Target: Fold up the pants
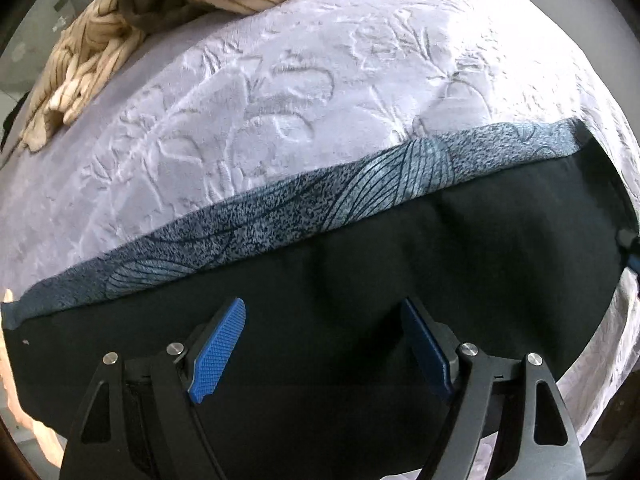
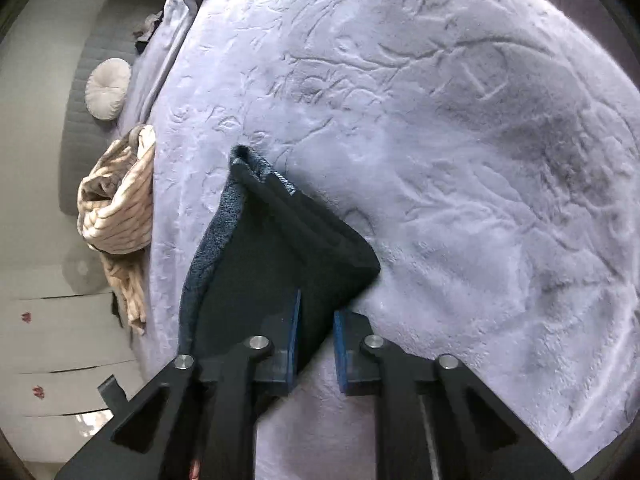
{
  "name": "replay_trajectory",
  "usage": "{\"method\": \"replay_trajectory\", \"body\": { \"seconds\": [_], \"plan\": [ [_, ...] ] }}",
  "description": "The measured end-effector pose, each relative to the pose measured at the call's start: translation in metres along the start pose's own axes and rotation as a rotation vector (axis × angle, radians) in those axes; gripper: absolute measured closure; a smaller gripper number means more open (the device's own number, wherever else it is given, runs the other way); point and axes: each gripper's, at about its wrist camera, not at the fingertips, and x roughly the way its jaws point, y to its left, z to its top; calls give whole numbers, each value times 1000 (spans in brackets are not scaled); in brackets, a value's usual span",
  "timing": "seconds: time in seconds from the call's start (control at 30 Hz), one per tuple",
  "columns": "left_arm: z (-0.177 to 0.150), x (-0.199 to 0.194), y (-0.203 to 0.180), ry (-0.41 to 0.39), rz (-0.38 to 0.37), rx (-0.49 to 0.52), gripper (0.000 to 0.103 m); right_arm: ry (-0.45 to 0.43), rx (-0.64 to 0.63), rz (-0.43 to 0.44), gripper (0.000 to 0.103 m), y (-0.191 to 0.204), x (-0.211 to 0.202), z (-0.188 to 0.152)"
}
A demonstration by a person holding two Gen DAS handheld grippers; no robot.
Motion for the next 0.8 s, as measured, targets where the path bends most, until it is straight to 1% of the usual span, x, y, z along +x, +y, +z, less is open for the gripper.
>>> {"method": "replay_trajectory", "body": {
  "seconds": [0.07,0.13,0.17,0.2,0.23,0.27,0.37,0.4,0.47,0.5,0.53,0.57,0.63,0.7,0.73,0.77,0.8],
  "plan": [
    [1,1,-5,-1,14,15,22,-39,-45,68,89,7,-13,0],
    [1,3,-9,1,23,23,22,-52,-56,70,88,9,-18,1],
    [1,5,-11,2,32,24,19,-37,-36,64,84,4,-16,2],
    [1,5,-12,0,44,22,16,-17,-3,60,82,-3,-12,3],
    [1,6,-12,-2,50,18,16,4,27,64,75,-9,-8,4],
    [0,6,-12,1,47,15,16,32,59,81,63,-17,-3,4],
    [0,6,-13,3,40,22,16,33,80,141,52,-28,2,-2],
    [1,7,-13,3,39,27,16,29,85,156,52,-29,5,-2],
    [4,8,-13,3,40,31,15,20,125,195,52,-34,15,2],
    [5,9,-14,3,44,32,13,18,145,216,52,-37,18,3],
    [5,12,-13,2,52,32,11,15,168,244,60,-38,24,7],
    [4,12,-12,0,63,31,9,15,176,255,84,-35,27,11],
    [5,12,-9,10,54,14,9,14,165,282,85,-24,26,16],
    [5,5,-8,-4,52,2,9,-15,100,338,85,-3,10,16],
    [5,4,-9,-16,55,8,9,-29,54,333,85,7,3,14],
    [5,4,-10,-25,59,17,9,-50,4,296,85,14,-4,10],
    [5,8,-11,-20,61,22,9,-60,-28,241,85,13,-3,8]
  ]
}}
